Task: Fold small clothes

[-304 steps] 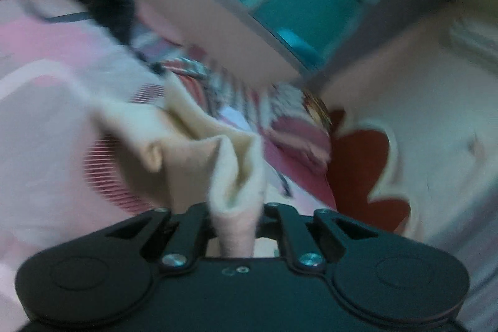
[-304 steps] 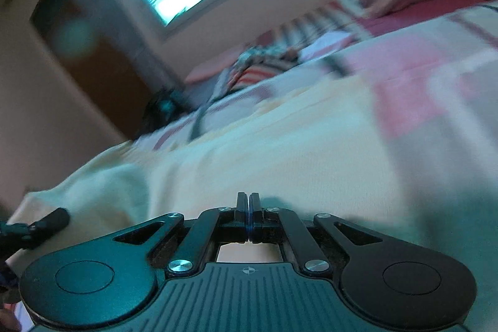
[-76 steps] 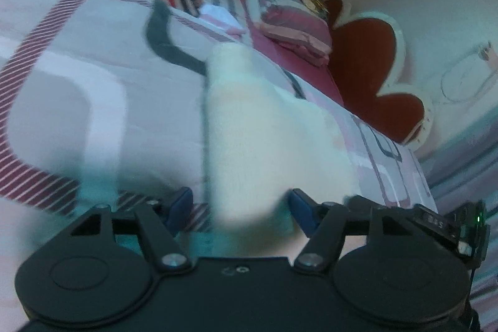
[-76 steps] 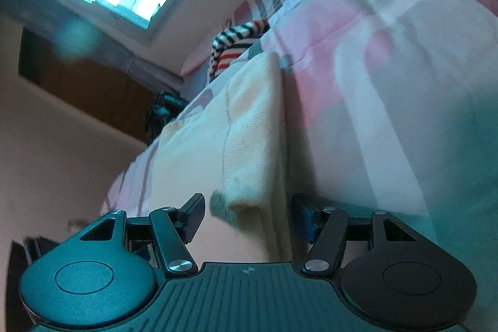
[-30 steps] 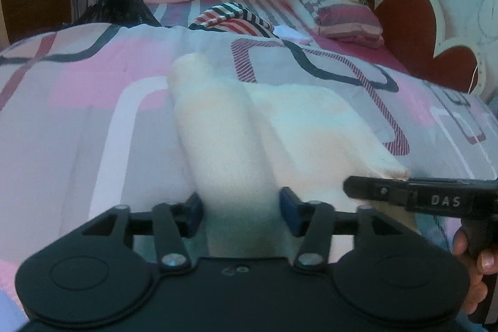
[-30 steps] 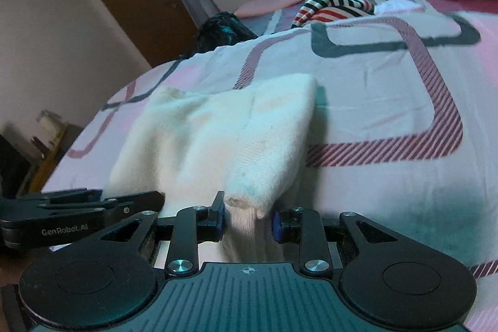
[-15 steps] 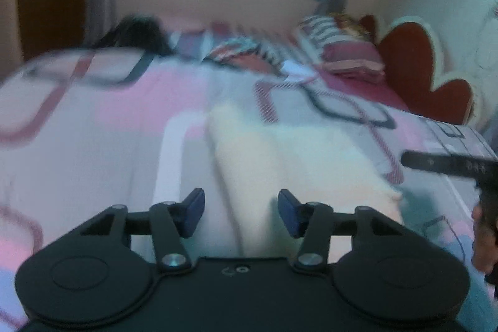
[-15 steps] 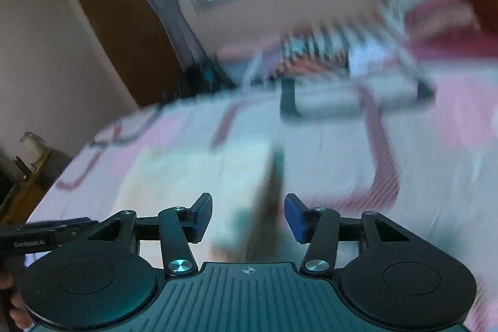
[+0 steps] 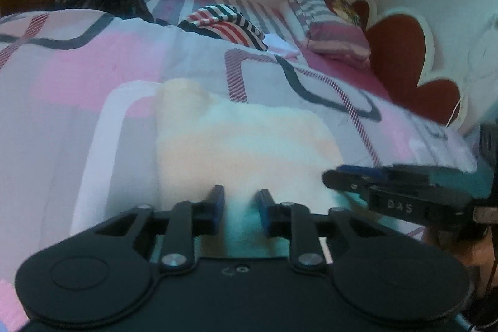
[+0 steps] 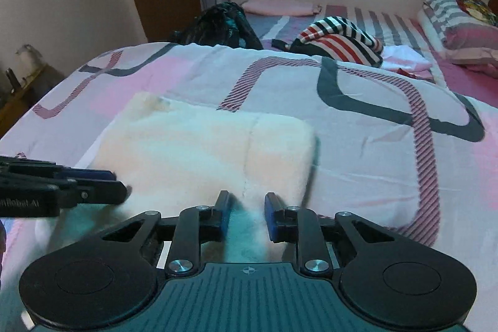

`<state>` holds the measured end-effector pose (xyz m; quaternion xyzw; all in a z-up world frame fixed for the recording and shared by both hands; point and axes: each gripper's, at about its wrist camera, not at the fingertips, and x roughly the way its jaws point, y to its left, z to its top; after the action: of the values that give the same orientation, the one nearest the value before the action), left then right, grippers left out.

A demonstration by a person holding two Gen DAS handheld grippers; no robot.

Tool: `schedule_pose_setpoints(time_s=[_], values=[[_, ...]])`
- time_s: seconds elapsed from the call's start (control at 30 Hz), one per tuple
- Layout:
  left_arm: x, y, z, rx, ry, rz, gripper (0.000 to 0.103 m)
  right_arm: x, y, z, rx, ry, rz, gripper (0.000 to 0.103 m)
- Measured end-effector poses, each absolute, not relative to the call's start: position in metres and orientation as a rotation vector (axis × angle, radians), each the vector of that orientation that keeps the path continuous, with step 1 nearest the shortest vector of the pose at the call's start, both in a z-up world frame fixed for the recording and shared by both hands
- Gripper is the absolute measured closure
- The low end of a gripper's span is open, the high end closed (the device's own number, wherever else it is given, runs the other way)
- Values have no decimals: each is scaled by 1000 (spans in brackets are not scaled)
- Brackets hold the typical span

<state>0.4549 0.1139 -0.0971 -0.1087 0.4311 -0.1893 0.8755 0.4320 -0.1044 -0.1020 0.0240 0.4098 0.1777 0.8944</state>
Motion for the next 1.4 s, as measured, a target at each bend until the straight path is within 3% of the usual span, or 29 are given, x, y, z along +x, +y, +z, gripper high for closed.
schedule_pose_setpoints(time_s=[0.1, 0.33, 0.37, 0.4, 0.47, 0.53, 0.6, 0.7, 0.77, 0.9, 1.07, 1.2, 1.4], values=[[423, 124, -85, -218, 857, -405, 89, 400, -111, -82, 44, 790, 369, 80], [332, 135, -97, -152, 846, -336, 89, 313, -141, -82, 201, 850, 398, 79], [325, 137, -101, -164, 856, -328, 89, 304, -145, -85, 232, 855, 393, 73], [319, 139, -105, -181, 863, -324, 90, 297, -148, -87, 263, 863, 389, 58], [316, 138, -112, -190, 878, -317, 90, 290, -148, -88, 288, 867, 383, 51], [316, 139, -113, -202, 879, -307, 90, 292, -146, -90, 315, 871, 402, 53], [319, 138, -112, -205, 883, -301, 90, 295, -141, -92, 326, 877, 410, 84], [320, 135, -110, -187, 888, -298, 90, 296, -129, -98, 277, 907, 424, 85], [317, 135, -110, -186, 887, -304, 90, 295, -122, -100, 222, 906, 425, 99], [312, 130, -107, -176, 865, -349, 86, 290, -124, -82, 129, 817, 389, 99], [314, 126, -119, -157, 898, -333, 81, 295, -117, -102, 76, 916, 386, 98], [303, 132, -98, -152, 865, -357, 84, 280, -129, -92, 137, 875, 316, 87], [305, 113, -98, -95, 887, -359, 84, 261, -110, -71, 43, 783, 387, 87]])
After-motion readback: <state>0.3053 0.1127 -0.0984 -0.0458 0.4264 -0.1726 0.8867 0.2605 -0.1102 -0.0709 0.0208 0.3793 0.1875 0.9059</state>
